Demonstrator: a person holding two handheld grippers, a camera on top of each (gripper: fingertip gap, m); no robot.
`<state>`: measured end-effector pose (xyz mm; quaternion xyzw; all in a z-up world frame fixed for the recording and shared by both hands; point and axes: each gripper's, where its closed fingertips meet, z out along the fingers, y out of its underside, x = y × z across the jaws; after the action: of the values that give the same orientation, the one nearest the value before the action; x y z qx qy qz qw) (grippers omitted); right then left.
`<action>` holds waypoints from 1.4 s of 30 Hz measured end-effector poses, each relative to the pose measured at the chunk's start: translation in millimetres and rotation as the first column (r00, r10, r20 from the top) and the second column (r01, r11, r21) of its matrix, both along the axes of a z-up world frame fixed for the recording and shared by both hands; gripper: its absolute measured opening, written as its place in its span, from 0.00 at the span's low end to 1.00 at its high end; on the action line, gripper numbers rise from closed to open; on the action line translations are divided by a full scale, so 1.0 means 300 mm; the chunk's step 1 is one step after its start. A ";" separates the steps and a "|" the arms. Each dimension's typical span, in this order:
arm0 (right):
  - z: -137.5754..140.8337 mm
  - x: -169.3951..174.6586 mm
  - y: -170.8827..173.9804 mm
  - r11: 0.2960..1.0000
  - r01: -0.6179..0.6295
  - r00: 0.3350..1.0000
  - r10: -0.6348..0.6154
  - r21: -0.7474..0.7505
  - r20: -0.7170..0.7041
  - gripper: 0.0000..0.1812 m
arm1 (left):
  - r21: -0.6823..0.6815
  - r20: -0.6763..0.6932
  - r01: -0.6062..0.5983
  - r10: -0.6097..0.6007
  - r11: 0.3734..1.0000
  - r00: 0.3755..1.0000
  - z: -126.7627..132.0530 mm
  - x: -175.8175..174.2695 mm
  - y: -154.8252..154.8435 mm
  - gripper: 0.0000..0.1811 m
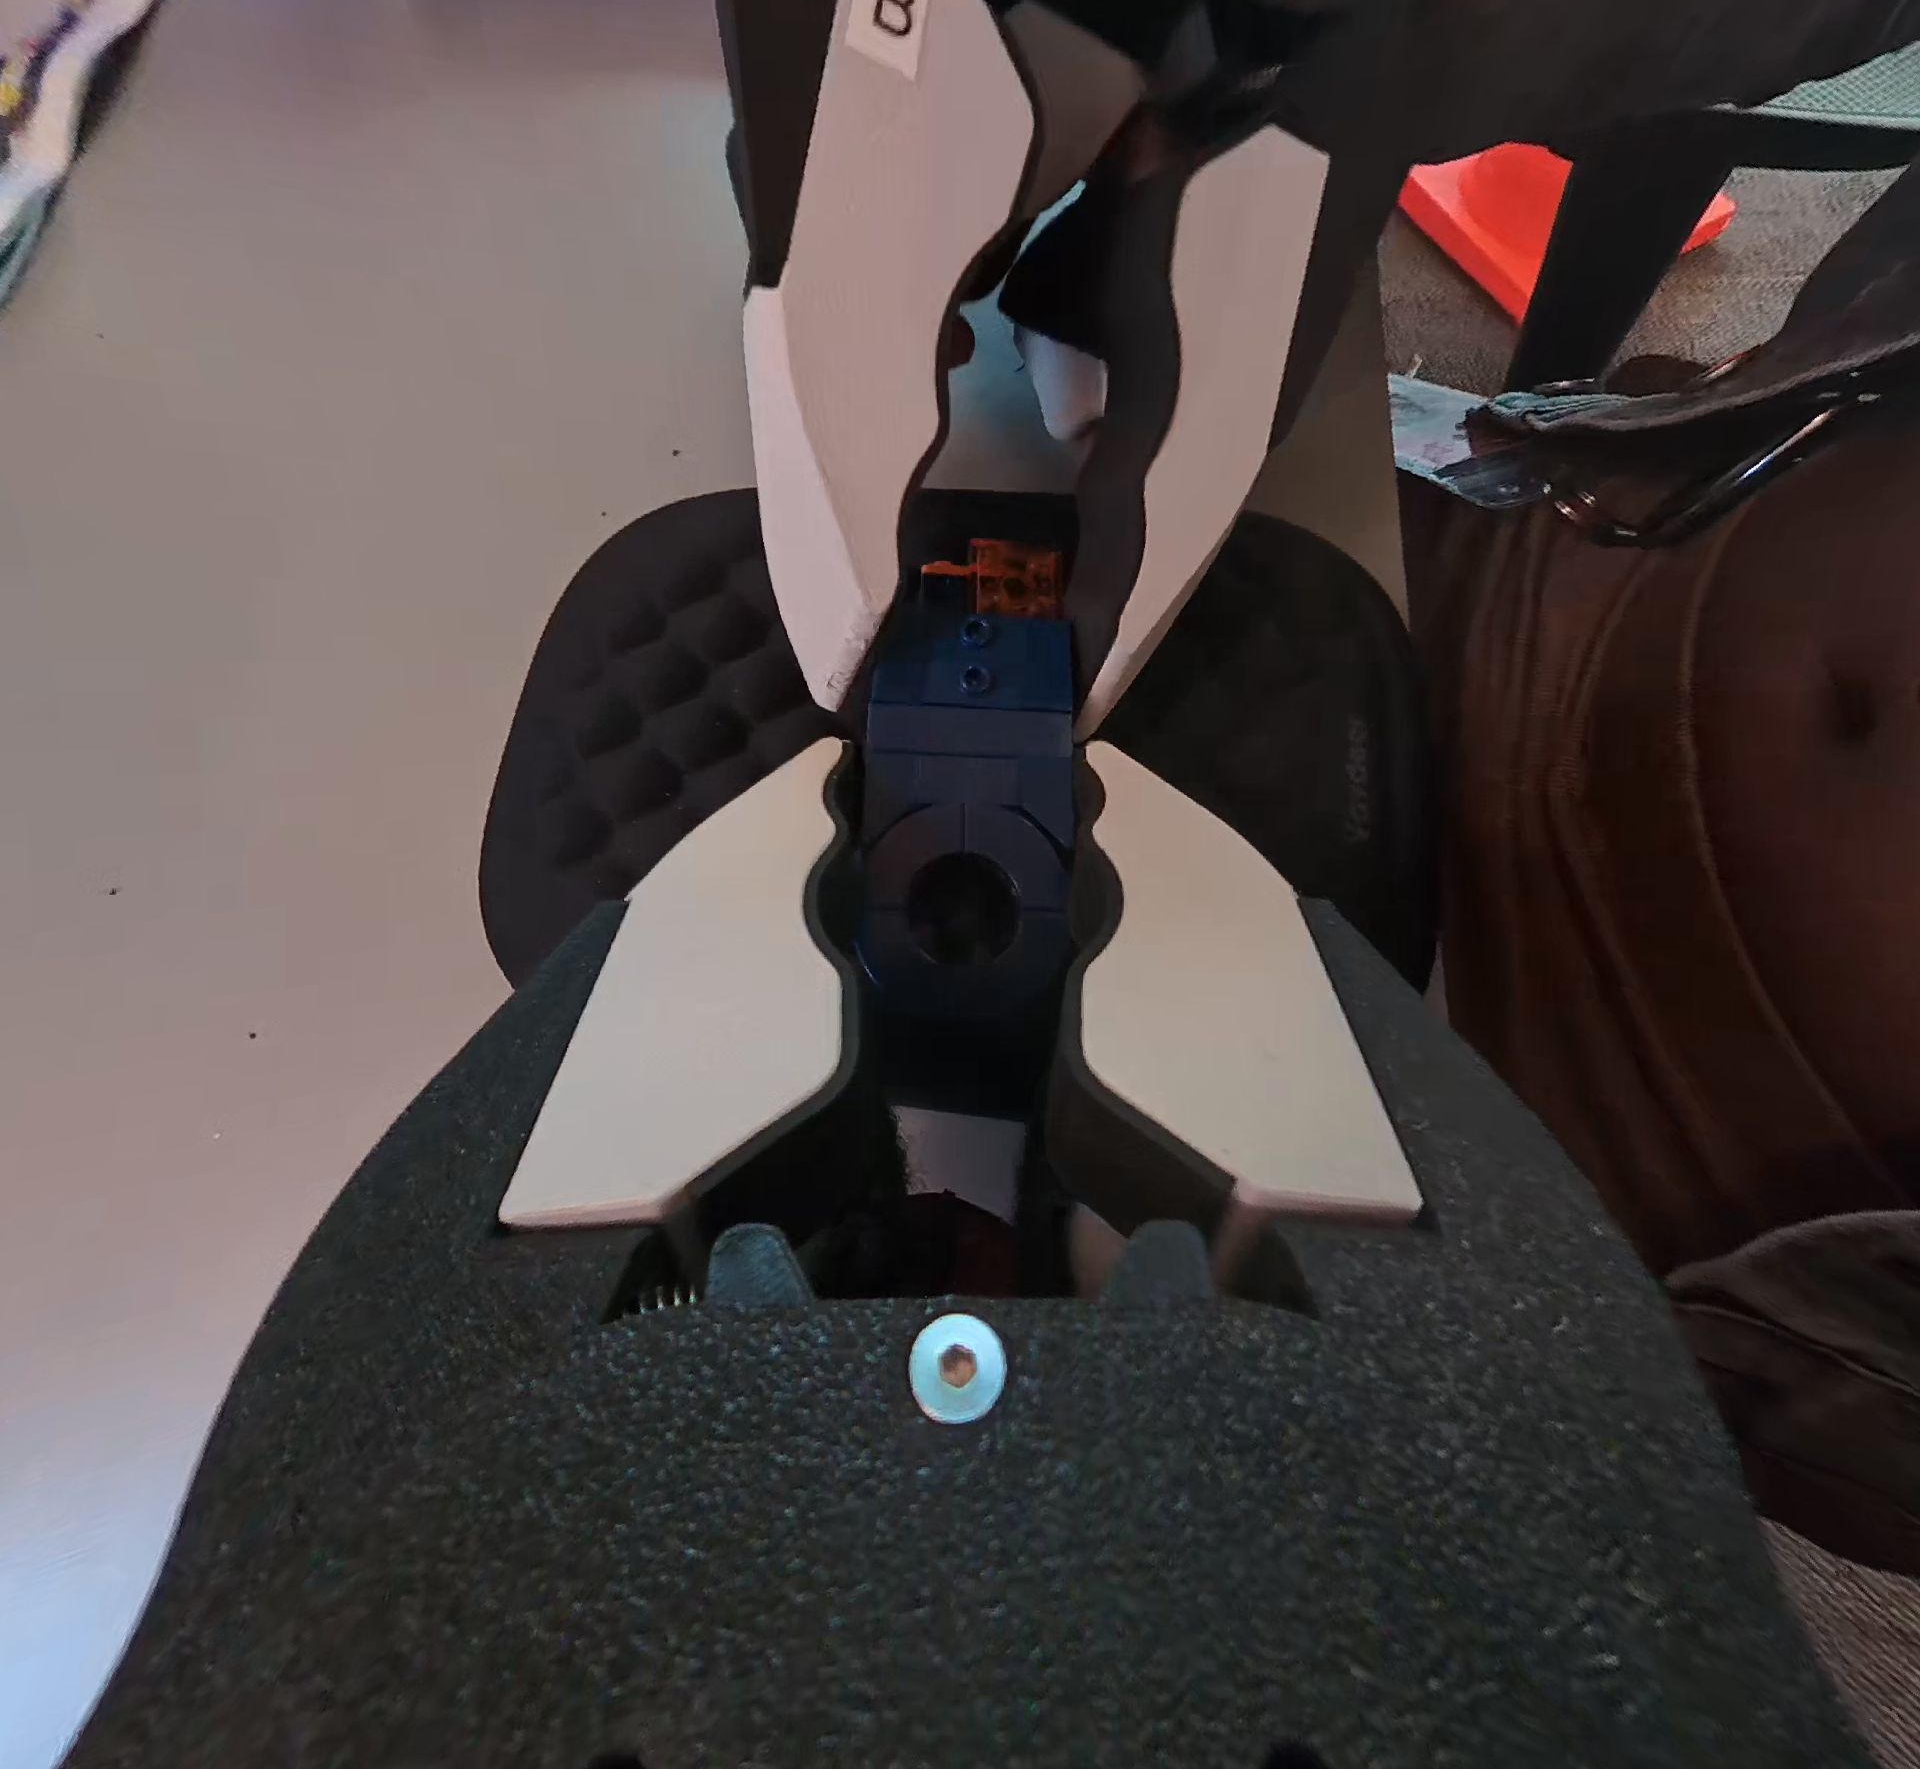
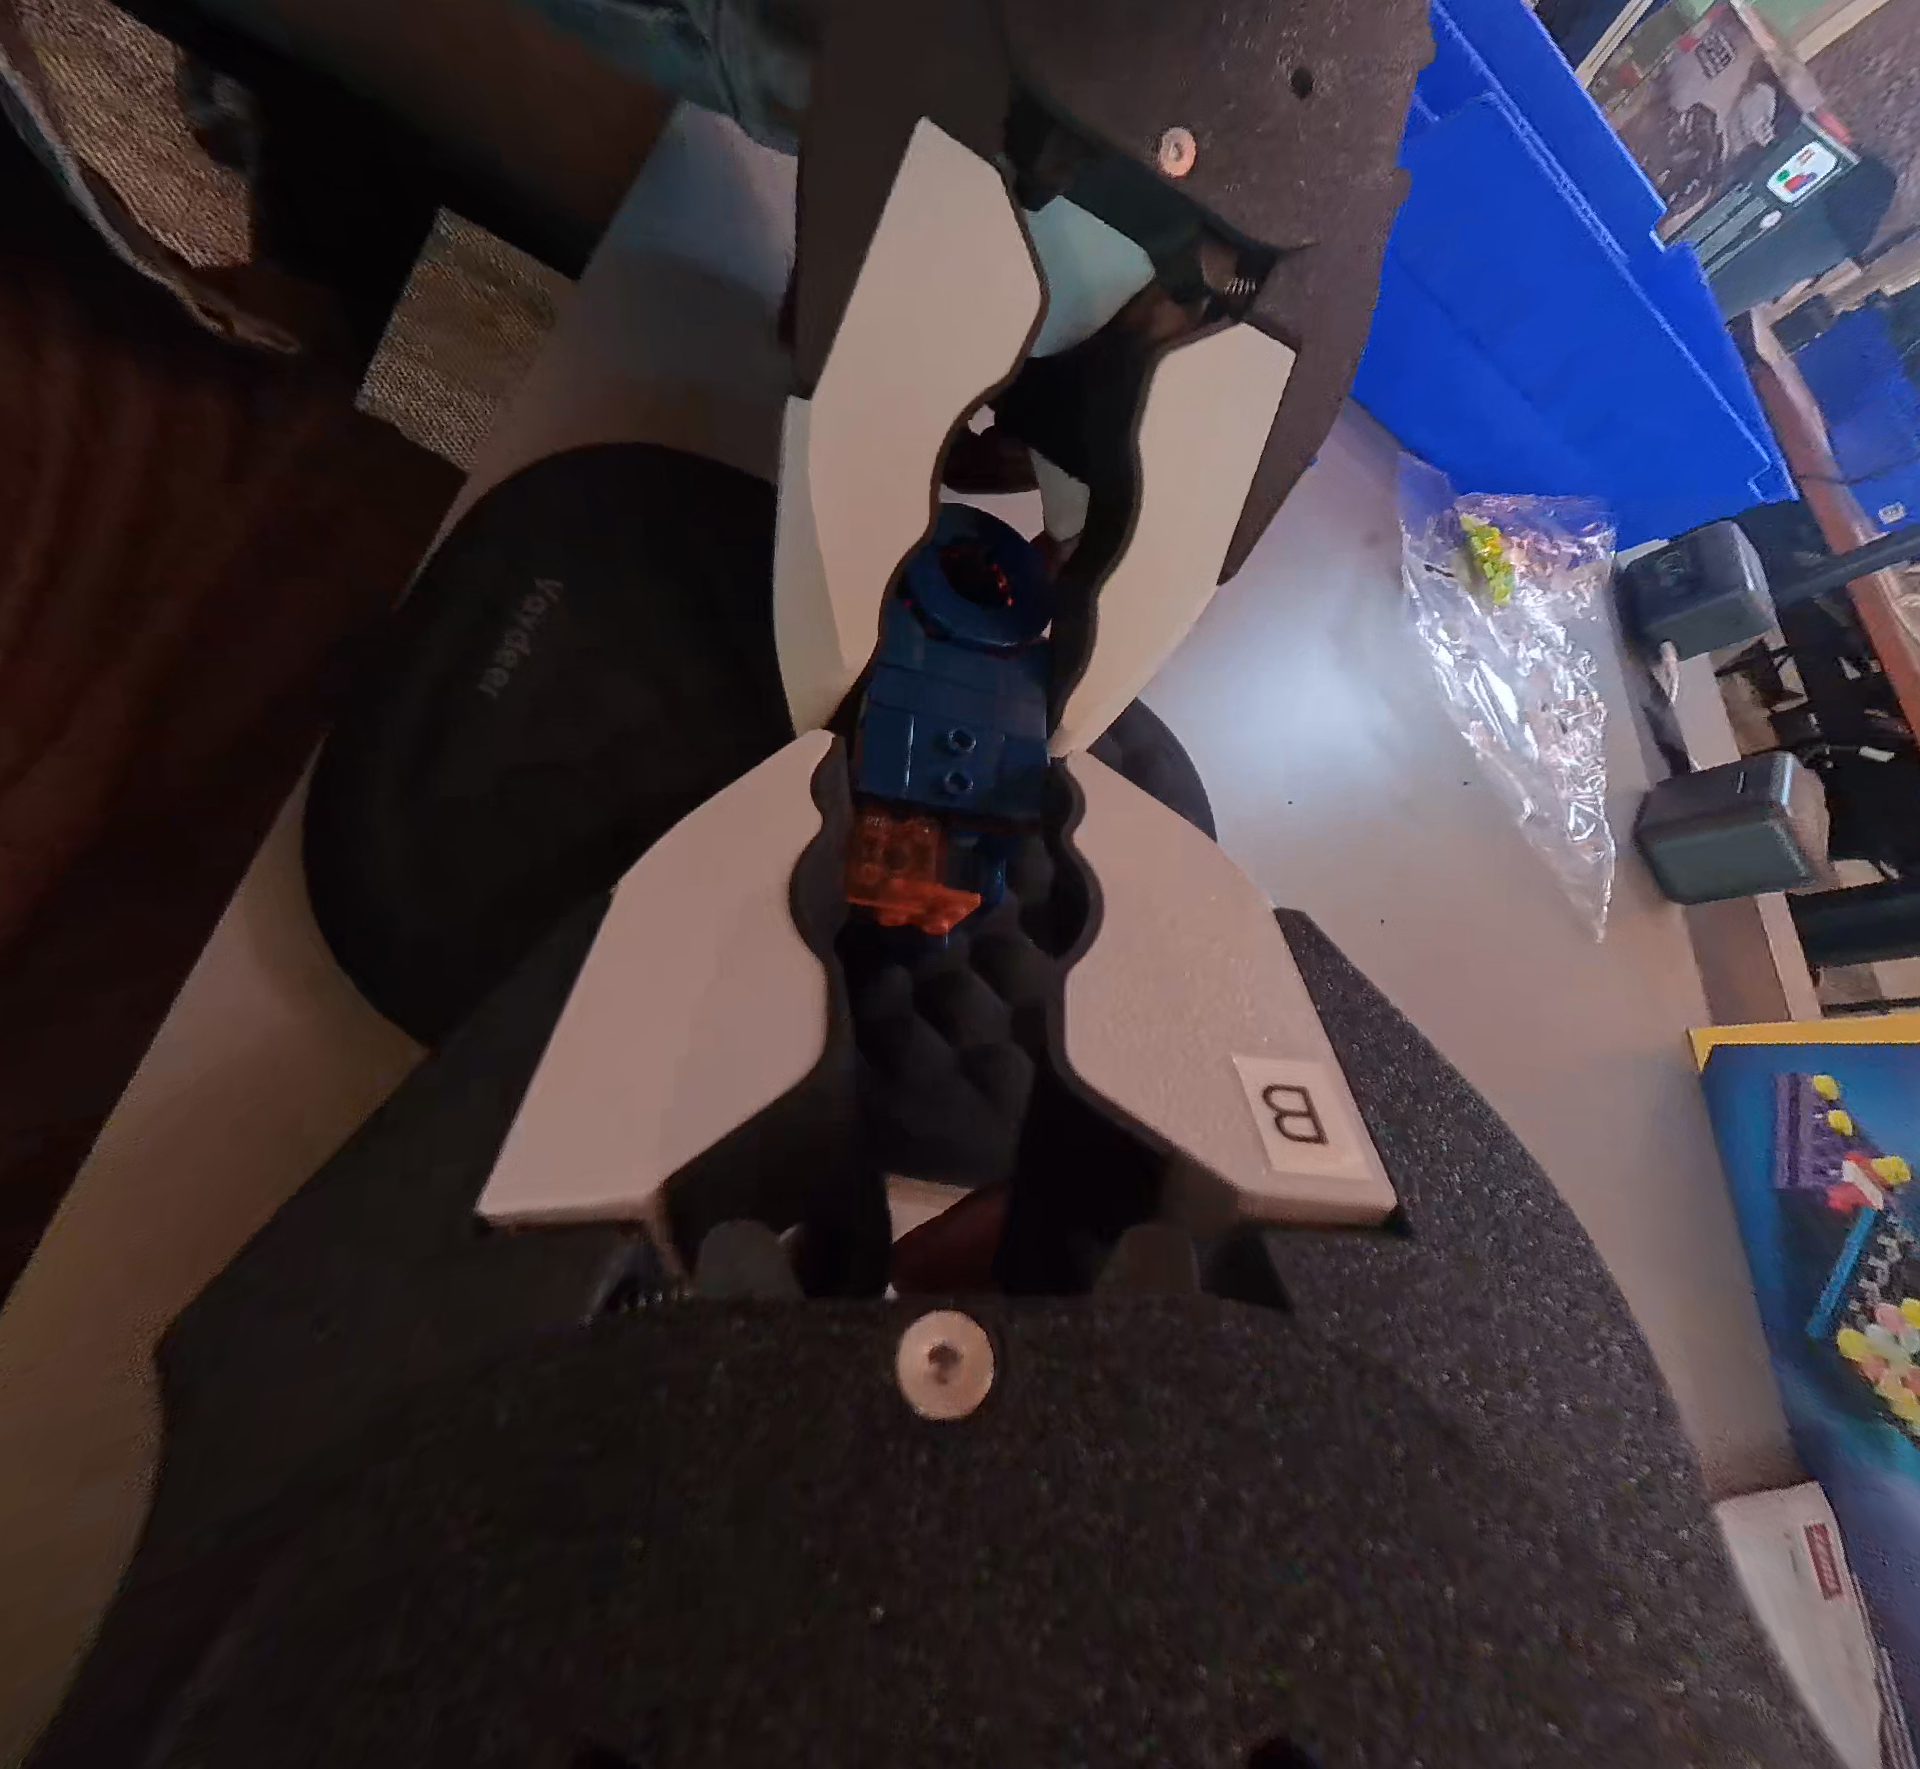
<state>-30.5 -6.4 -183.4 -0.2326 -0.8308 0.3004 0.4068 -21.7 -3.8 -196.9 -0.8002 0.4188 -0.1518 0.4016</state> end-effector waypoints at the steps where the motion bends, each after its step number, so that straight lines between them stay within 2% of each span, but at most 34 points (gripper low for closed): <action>1: 0.000 0.000 0.001 1.000 0.007 1.000 -0.007 -0.009 0.010 0.20 | -0.005 0.000 -0.002 0.002 1.000 1.000 0.000 0.000 0.000 0.21; 3: 0.001 0.000 -0.001 0.994 0.016 0.999 -0.012 -0.108 0.032 0.20 | 0.012 0.008 0.008 -0.008 1.000 1.000 0.002 0.001 0.002 0.21; 5: 0.002 -0.001 -0.003 0.952 0.038 0.994 -0.005 -0.305 0.108 0.20 | 0.011 0.049 -0.004 0.004 1.000 0.999 0.004 0.002 0.005 0.21; 7: 0.020 -0.004 -0.005 0.916 0.036 0.991 0.018 -0.399 0.130 0.20 | 0.007 0.072 -0.013 0.012 1.000 0.997 0.005 0.001 0.007 0.20; 10: 0.025 -0.004 -0.010 0.935 0.016 0.992 0.028 -0.354 0.121 0.19 | 0.025 0.053 -0.009 0.008 1.000 0.999 0.004 0.001 0.006 0.21; 14: 0.025 -0.002 -0.010 0.911 0.037 0.985 0.037 -0.412 0.170 0.19 | 0.028 0.057 -0.008 0.006 1.000 0.998 0.005 0.001 0.007 0.20; 15: 0.031 -0.002 -0.010 0.887 0.044 0.982 0.045 -0.460 0.181 0.19 | 0.032 0.054 -0.007 0.005 0.999 0.999 0.005 0.001 0.007 0.21; 19: 0.053 -0.003 -0.002 0.715 0.135 0.955 0.090 -0.686 0.282 0.18 | 0.058 0.021 -0.019 0.017 0.998 1.000 0.004 0.000 0.007 0.21; 21: 0.049 -0.003 0.005 0.666 0.174 0.945 0.095 -0.725 0.314 0.17 | 0.069 0.002 -0.027 0.027 0.997 1.000 0.004 0.000 0.007 0.21; 23: 0.040 -0.008 0.020 0.646 0.209 0.942 0.068 -0.734 0.328 0.11 | 0.081 -0.013 -0.034 0.035 0.996 0.999 0.004 -0.001 0.007 0.21; 25: 0.035 -0.012 0.029 0.645 0.220 0.945 0.044 -0.732 0.324 0.06 | 0.086 -0.020 -0.039 0.040 0.996 0.999 0.003 -0.001 0.007 0.20; 27: 0.035 -0.012 0.029 0.663 0.211 0.950 0.033 -0.718 0.309 0.05 | 0.085 -0.021 -0.039 0.041 0.996 0.999 0.003 -0.001 0.007 0.21; 35: 0.051 -0.012 0.029 0.821 0.129 0.985 -0.043 -0.556 0.164 0.04 | 0.068 -0.003 -0.048 0.048 0.997 0.999 0.002 -0.001 0.007 0.20; 39: 0.067 -0.006 0.050 0.780 0.143 0.988 -0.073 -0.609 0.138 0.01 | 0.070 0.013 -0.049 0.048 0.996 0.999 0.004 -0.001 0.008 0.20; 42: 0.138 0.016 0.080 0.729 0.118 0.993 -0.099 -0.675 0.066 0.01 | 0.067 0.019 -0.053 0.052 0.996 0.998 0.004 -0.001 0.008 0.20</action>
<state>-25.7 17.6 -141.8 -0.4163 -0.6547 0.5547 0.3006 -21.9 -1.4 -195.8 -0.7955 0.3991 -0.1340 0.4358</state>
